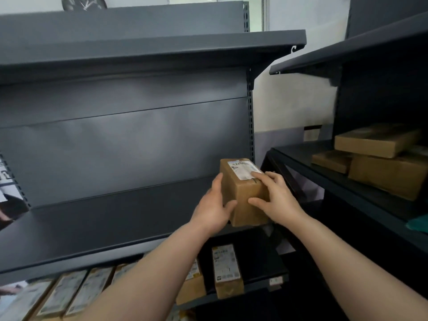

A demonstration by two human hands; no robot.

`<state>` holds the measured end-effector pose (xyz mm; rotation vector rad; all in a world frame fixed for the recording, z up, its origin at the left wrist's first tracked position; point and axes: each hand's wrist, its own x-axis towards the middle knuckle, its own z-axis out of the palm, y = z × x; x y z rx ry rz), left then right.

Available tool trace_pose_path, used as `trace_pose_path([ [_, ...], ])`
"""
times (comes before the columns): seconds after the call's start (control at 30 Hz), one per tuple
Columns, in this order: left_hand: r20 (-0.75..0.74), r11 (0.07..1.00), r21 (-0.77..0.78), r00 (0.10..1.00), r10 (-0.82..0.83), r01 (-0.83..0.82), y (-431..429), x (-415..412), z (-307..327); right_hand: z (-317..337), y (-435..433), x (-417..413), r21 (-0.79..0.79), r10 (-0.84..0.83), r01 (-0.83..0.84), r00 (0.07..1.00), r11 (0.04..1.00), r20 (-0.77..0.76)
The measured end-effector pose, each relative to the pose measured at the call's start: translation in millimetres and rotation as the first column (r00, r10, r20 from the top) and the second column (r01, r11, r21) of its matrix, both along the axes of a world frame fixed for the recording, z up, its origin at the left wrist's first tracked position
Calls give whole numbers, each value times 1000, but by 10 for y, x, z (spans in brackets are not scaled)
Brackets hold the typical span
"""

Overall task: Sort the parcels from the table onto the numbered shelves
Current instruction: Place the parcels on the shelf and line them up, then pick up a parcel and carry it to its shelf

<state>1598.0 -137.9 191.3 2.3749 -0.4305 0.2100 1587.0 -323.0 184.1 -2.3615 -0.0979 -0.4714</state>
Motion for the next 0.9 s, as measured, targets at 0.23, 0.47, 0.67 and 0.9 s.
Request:
trace_pose_path([
  [0.23, 19, 999, -47, 1000, -18, 19, -176, 389, -41, 19, -50, 372, -118, 39, -38, 999, 992, 2],
  [0.47, 13, 999, -37, 1000, -2, 3, -229, 586, -49, 8, -15, 598, -114, 19, -21, 1000, 993, -18],
  [0.67, -39, 999, 34, 999, 16, -14, -263, 494, -30, 80, -9, 496, -255, -36, 17, 997, 967, -71],
  [0.9, -119, 989, 107, 987, 111, -98, -180, 127, 10, 27, 48, -18, -311, -275, 264, 962, 913, 10],
])
